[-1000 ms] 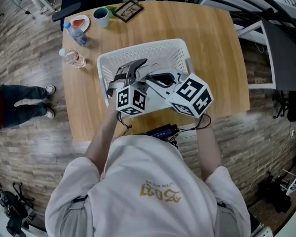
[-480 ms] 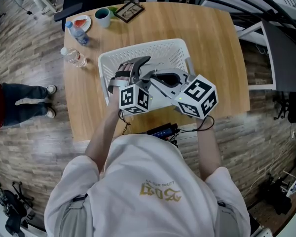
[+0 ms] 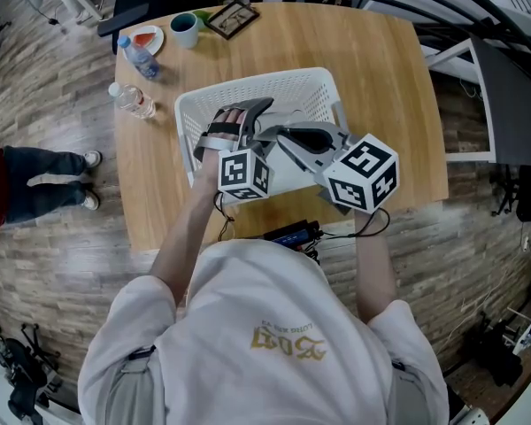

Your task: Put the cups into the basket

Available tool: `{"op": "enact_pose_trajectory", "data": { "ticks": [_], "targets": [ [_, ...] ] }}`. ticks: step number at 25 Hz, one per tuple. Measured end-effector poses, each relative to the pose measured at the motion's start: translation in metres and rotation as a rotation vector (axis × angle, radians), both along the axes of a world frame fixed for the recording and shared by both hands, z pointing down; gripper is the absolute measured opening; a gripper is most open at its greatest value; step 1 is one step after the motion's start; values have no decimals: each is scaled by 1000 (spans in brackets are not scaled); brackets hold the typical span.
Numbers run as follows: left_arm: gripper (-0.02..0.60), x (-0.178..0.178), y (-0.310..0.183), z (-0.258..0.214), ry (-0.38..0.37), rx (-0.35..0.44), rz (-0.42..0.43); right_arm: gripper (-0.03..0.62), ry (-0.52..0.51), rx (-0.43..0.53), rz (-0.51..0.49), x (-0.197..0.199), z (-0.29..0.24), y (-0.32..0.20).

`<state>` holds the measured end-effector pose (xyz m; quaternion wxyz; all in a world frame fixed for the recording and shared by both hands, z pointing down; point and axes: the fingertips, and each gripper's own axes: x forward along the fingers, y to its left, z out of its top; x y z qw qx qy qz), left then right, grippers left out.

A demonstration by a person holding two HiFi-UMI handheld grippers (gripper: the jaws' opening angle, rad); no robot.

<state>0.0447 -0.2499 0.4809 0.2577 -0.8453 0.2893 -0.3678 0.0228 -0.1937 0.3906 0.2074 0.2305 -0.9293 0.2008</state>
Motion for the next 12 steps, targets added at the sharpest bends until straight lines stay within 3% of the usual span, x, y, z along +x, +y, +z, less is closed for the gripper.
{"op": "enact_pose_trajectory", "data": {
  "ticks": [9,12],
  "targets": [
    [281,-19,-15,6,2,4,-67,26,-156,24,133,45,-40,-15],
    [281,-22,-16,10,38,-25,-80,25,-164,55,180,63,-53,-24]
  ]
}}
